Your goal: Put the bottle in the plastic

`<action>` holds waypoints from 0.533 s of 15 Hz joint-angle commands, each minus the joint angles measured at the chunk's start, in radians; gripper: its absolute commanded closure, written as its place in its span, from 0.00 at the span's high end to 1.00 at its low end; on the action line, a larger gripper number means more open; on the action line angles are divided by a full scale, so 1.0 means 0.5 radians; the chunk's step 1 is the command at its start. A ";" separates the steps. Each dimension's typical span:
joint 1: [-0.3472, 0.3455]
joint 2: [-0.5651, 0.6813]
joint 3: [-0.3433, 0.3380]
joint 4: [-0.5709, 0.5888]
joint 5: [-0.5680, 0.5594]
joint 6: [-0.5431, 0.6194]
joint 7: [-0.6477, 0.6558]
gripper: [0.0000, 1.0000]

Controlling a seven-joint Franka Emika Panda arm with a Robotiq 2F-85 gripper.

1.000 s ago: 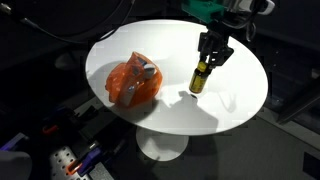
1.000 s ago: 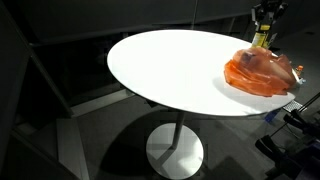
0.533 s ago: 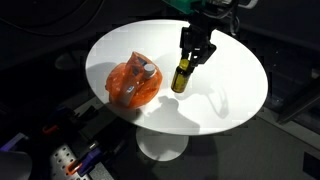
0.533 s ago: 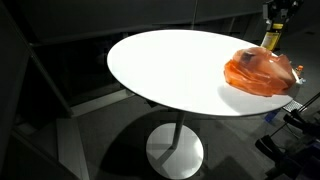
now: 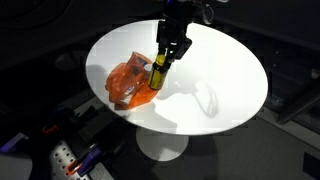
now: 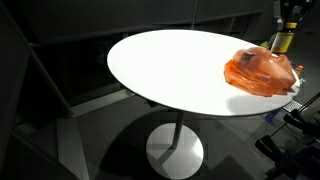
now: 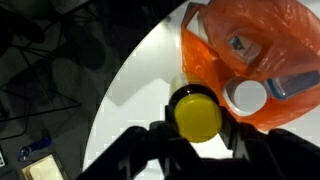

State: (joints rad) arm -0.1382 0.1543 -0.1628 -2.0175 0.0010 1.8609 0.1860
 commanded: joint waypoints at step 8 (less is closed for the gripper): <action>0.055 -0.072 0.087 -0.054 0.007 -0.201 -0.017 0.20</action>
State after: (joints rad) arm -0.1149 0.1211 -0.1232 -2.0471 0.0018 1.7861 0.1860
